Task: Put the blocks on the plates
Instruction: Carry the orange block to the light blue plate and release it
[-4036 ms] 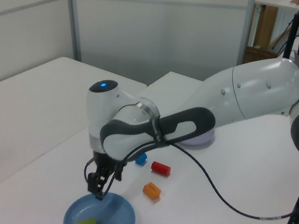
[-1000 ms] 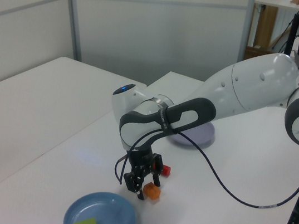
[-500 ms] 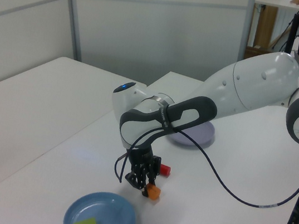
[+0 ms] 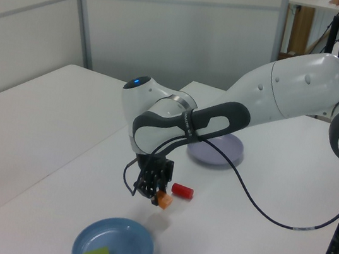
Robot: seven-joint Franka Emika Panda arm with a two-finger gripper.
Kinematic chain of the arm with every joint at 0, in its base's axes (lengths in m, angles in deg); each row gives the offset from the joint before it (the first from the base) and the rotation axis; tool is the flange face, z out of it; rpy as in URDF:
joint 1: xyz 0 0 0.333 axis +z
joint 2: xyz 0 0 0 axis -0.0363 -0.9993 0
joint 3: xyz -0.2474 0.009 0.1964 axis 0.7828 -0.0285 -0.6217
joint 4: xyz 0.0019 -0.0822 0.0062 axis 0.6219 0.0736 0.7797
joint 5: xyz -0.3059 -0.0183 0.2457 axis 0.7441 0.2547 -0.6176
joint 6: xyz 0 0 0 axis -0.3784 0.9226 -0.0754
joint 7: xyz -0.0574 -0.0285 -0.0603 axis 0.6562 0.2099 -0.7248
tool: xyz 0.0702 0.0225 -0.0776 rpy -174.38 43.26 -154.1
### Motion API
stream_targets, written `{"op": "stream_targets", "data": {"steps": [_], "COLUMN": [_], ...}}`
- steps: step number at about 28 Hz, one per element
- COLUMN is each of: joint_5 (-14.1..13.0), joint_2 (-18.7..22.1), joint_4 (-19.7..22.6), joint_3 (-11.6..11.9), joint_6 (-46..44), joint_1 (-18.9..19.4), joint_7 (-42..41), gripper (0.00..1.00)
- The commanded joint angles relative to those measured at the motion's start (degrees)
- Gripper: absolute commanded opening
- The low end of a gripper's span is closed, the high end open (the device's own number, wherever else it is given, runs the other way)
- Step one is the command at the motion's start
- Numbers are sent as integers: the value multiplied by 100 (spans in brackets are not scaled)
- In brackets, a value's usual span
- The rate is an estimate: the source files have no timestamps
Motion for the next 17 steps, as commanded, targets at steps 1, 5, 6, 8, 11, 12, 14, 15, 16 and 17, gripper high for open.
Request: {"op": "stream_targets", "data": {"steps": [1, 5, 6, 8, 11, 12, 14, 15, 16, 17], "joint_5": [121, 156, 156, 156, 156, 156, 165, 165, 182, 183], "joint_2": [69, 69, 60, 43, 8, -1, -27, -62, -106, -133], "joint_4": [64, 55, 64, 64, 64, 64, 64, 64, 64, 64], "joint_3": [-136, -426, -470, -523, -664, -690, -752, -769, -770, -770], "joint_6": [404, 413, 422, 422, 562, 659, 852, 905, 958, 967], "joint_1": [272, 334, 343, 343, 352, 352, 361, 395, 491, 527], "joint_7": [-9, -1, -1, -1, 8, 17, 43, 52, 52, 52], "gripper": [0, 0, 0, 0, 3, 3, 9, 12, 19, 23]}}
